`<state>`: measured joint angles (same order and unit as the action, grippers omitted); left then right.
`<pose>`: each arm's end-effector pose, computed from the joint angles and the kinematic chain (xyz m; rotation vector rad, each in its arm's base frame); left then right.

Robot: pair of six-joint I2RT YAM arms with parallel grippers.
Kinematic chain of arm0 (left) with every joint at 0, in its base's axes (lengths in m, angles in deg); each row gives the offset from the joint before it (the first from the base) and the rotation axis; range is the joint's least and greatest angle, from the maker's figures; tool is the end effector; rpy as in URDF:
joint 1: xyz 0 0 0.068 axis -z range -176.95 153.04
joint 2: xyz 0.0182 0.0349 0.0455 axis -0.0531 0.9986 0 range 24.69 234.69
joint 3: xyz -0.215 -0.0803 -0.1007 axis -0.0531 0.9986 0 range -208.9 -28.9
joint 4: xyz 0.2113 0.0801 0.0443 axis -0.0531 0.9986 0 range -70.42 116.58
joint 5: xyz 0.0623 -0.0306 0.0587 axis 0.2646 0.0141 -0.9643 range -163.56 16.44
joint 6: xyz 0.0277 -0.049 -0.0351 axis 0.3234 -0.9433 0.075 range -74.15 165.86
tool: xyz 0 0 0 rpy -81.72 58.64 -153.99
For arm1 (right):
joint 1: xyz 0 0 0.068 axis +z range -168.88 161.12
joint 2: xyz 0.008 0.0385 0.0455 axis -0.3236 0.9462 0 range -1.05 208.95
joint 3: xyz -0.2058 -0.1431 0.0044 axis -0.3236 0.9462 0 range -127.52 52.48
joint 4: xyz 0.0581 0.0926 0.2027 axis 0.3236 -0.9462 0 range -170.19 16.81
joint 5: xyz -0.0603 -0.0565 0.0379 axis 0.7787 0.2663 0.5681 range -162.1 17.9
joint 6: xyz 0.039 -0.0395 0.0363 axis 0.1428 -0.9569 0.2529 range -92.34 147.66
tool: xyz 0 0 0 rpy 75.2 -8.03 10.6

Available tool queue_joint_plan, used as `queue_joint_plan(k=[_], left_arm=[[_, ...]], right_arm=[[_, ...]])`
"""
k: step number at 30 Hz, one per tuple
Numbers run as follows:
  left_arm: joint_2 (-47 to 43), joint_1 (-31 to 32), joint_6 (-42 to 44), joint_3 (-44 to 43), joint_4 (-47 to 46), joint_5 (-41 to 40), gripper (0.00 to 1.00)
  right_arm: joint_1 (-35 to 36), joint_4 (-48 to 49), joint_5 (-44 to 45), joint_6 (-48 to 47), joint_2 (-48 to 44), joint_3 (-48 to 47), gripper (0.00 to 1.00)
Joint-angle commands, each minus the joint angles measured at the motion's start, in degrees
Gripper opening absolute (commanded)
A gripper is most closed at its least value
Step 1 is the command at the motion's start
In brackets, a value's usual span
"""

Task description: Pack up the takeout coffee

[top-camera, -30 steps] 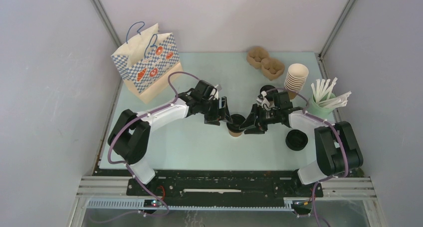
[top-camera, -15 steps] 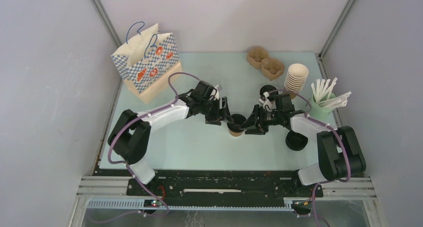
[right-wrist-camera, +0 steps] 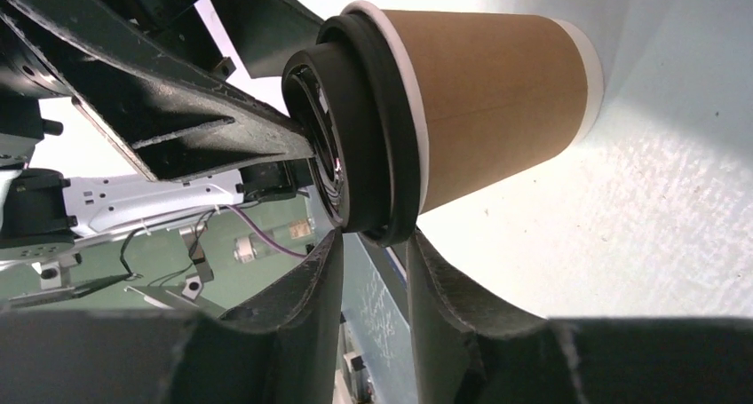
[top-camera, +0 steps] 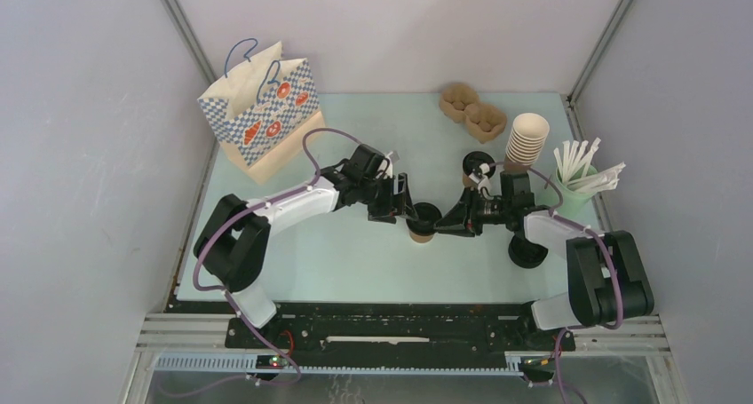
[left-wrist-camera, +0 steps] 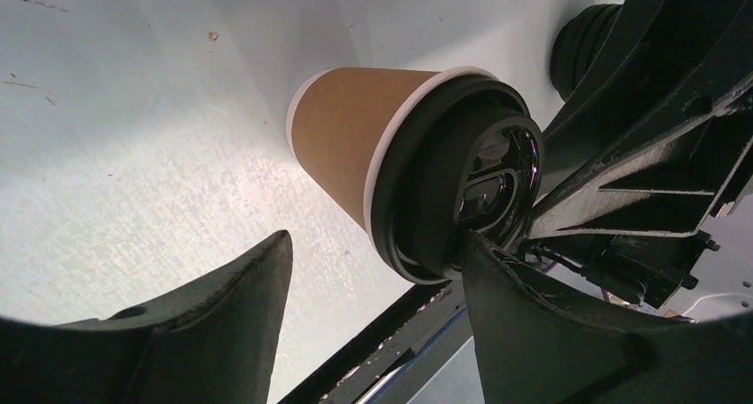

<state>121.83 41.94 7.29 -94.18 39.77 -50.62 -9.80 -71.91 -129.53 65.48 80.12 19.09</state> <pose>0.2490 -0.2272 0.1955 0.1955 2.6909 -1.0049 0.2299 0.0815 0.1612 0.0869 2.4343 1.5737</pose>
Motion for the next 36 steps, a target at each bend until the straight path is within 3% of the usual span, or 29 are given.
queue_joint_plan(k=[1, 4, 7, 9, 12, 15, 27, 30, 34, 36], left_arm=[[3.92, 0.37, 3.43, 1.12, 8.56, -8.31, 0.72], [4.05, 0.37, 3.43, 1.08, 8.56, -8.24, 0.72], [4.18, 0.47, 3.62, 0.96, 8.56, -8.10, 0.72], [4.35, 0.42, 3.67, 0.77, 8.57, -7.97, 0.72], [4.67, 0.45, 3.67, 0.51, 8.56, -7.82, 0.72], [4.99, 0.45, 3.76, 0.20, 8.71, -7.64, 0.72], [5.32, 0.46, 3.72, 0.02, 9.08, -7.61, 0.72], [5.80, 0.41, 3.67, 0.30, 9.08, -7.88, 0.72], [6.51, 0.43, 3.58, 2.08, 8.73, -8.81, 0.72], [6.56, 0.47, 3.23, 3.77, 7.80, -9.06, 0.72]], right_arm=[[-1.59, 5.79, 0.73, 2.26, 2.02, 0.77, 0.36], [-1.84, 6.36, -0.03, 2.30, 1.49, 0.86, 0.37], [-2.59, 7.22, -0.93, 2.81, -0.51, 1.79, 0.52], [-3.47, 5.60, -0.52, 2.15, -2.34, 2.38, 0.55], [-4.52, 4.27, -0.73, 0.74, -2.05, 2.88, 0.52], [-4.56, 5.25, -1.01, 0.59, 0.25, 2.89, 0.43], [-2.63, 12.46, -0.85, 3.81, 5.24, 2.32, 0.42], [-0.57, 6.87, 4.54, -0.10, 6.67, 1.16, 0.37], [2.51, -6.80, 20.06, -2.98, 6.30, 1.13, 0.25], [3.11, -10.50, 25.63, -3.51, 5.53, 1.13, 0.24]])
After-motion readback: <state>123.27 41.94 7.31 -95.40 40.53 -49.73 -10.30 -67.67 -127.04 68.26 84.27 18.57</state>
